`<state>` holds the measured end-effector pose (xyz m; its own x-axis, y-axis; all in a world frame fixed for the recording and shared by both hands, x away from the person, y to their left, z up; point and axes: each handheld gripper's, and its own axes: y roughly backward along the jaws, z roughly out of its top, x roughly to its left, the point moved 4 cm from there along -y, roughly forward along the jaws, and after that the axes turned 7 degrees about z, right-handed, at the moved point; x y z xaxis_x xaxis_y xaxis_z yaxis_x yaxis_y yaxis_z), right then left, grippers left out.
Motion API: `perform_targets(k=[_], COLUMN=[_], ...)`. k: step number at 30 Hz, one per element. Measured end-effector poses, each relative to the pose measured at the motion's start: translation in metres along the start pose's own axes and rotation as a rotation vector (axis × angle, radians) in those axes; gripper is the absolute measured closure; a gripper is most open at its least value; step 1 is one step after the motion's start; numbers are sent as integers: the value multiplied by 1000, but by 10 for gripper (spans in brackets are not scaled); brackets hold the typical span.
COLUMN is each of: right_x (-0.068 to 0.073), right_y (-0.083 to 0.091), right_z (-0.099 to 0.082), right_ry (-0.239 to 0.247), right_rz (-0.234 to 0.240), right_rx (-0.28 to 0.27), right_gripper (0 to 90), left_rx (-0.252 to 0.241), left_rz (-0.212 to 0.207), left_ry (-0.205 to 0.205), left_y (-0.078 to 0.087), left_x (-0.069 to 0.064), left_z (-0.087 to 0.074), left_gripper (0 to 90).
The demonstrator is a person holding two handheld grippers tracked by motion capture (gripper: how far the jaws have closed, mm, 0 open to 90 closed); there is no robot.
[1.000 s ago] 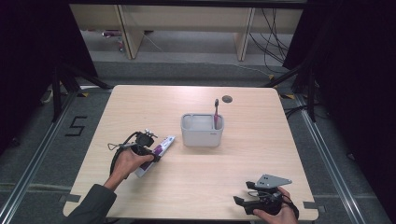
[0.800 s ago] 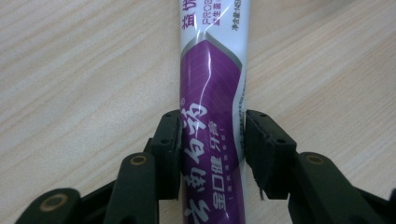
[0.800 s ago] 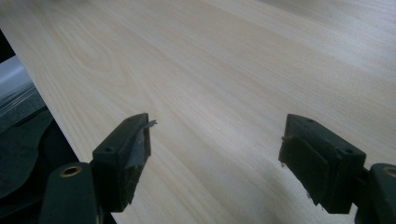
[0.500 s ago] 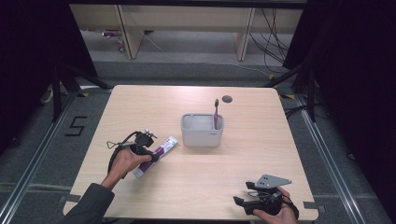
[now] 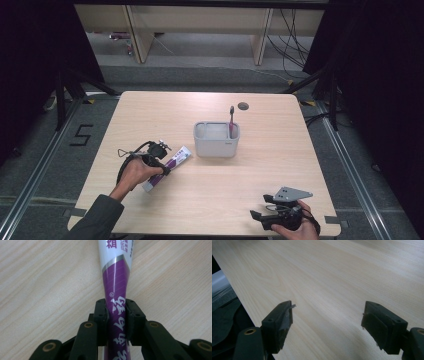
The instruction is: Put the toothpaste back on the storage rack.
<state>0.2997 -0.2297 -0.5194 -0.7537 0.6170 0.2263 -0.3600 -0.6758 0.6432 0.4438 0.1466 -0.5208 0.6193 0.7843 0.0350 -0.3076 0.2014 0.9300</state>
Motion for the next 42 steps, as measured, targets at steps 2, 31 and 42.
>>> perform_targets(k=[2,31,42], right_x=[0,0,2], right_y=[0,0,0], right_z=[0,0,-1], right_ry=[-1,-1,-26], right_rz=[0,10,19], right_rx=[0,-7,-5], right_gripper=[246,246,246], left_rx=[7,176,166], left_rz=[-1,4,9], left_ry=[-12,-95,-139], left_y=[-1,-3,-1], left_x=[1,-3,-1], left_z=[1,14,11], left_gripper=[733,744,750])
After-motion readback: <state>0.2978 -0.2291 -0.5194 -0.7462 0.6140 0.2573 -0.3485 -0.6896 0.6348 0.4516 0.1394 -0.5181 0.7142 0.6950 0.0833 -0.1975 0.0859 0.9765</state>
